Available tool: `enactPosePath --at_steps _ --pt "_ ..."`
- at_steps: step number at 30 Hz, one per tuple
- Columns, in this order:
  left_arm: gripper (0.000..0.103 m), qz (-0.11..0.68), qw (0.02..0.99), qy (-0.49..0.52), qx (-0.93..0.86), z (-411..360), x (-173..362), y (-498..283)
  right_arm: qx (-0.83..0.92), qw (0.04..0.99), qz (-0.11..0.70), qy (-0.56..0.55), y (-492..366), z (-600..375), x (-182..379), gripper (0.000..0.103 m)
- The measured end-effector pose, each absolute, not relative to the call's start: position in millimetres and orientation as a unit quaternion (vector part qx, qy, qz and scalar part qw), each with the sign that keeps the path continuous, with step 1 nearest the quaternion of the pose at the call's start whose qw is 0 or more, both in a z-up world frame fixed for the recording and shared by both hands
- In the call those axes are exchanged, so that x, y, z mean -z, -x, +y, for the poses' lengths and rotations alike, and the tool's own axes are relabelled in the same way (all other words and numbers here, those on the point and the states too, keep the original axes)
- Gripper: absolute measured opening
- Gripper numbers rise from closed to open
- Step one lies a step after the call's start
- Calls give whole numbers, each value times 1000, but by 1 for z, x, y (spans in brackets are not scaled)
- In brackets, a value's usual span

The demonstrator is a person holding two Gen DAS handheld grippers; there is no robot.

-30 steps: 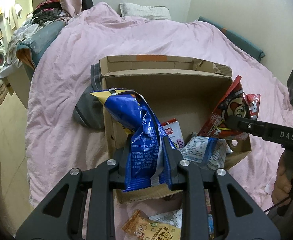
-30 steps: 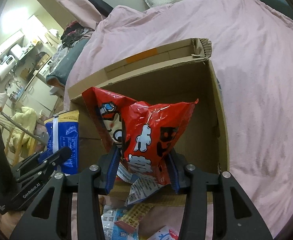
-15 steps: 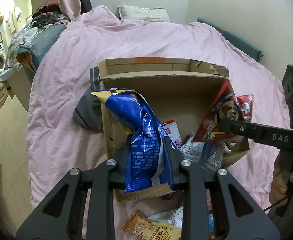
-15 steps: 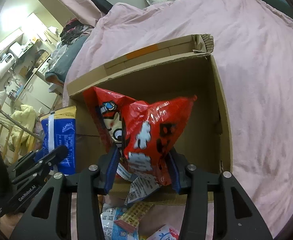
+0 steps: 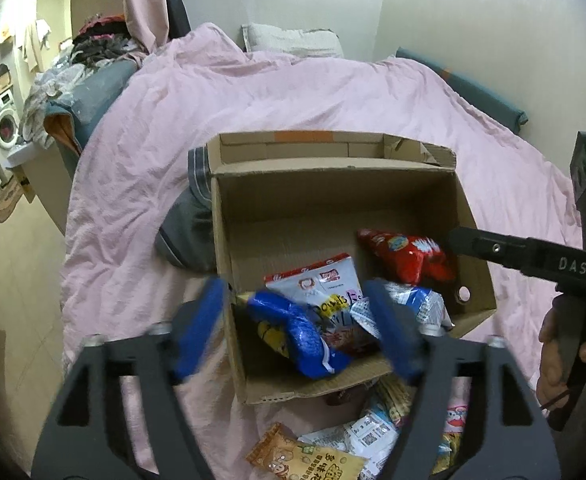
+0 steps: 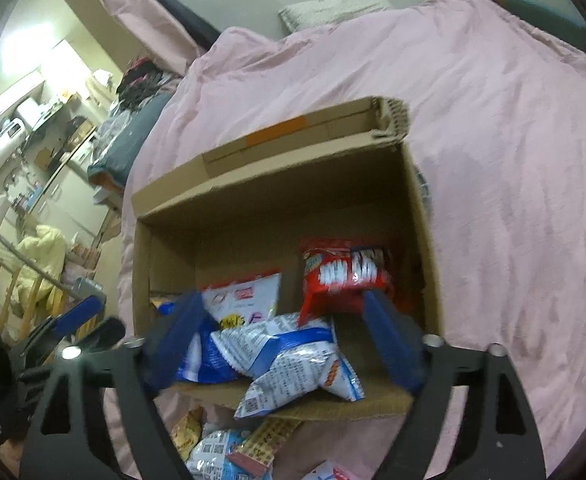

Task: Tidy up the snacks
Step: 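Lift both bags into the box and open both tools to release, then lower left tool to the tan cracker packet and grasp it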

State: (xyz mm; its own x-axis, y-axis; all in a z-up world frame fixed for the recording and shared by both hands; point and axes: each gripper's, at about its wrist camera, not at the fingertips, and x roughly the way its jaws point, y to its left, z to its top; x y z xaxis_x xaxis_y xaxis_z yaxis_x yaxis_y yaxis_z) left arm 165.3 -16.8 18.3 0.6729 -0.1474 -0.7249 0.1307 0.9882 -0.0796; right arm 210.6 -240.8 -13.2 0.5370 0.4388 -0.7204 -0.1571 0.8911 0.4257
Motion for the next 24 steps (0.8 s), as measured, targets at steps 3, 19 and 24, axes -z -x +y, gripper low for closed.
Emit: enactPosePath --at_steps 3,19,24 --pt "88 395 916 9 74 -17 -19 -164 -171 859 454 -166 -212 -245 15 90" --pt "88 398 914 24 77 -11 -21 -163 -180 854 460 -162 -211 -240 14 90" --pt "88 400 913 32 70 -6 -24 -159 -186 849 466 -167 -210 -241 12 90"
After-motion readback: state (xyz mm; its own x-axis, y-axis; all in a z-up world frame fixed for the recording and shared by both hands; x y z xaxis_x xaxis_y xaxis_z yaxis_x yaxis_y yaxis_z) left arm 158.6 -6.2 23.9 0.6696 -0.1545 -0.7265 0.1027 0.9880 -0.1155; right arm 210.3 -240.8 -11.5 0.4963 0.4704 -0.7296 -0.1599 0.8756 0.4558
